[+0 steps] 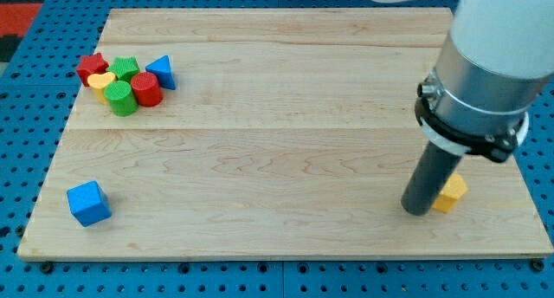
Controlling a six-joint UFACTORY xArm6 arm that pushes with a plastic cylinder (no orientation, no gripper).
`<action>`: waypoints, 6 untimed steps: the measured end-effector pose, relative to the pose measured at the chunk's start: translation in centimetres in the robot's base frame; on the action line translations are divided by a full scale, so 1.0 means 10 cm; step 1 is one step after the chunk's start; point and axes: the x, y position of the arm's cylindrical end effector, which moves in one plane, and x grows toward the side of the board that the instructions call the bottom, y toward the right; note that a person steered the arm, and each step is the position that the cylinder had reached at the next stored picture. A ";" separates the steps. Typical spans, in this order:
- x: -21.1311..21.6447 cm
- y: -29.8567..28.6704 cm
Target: Point your arm towards blue cube
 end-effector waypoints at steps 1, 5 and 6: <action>0.40 -0.40; 0.01 -4.52; -0.29 -3.78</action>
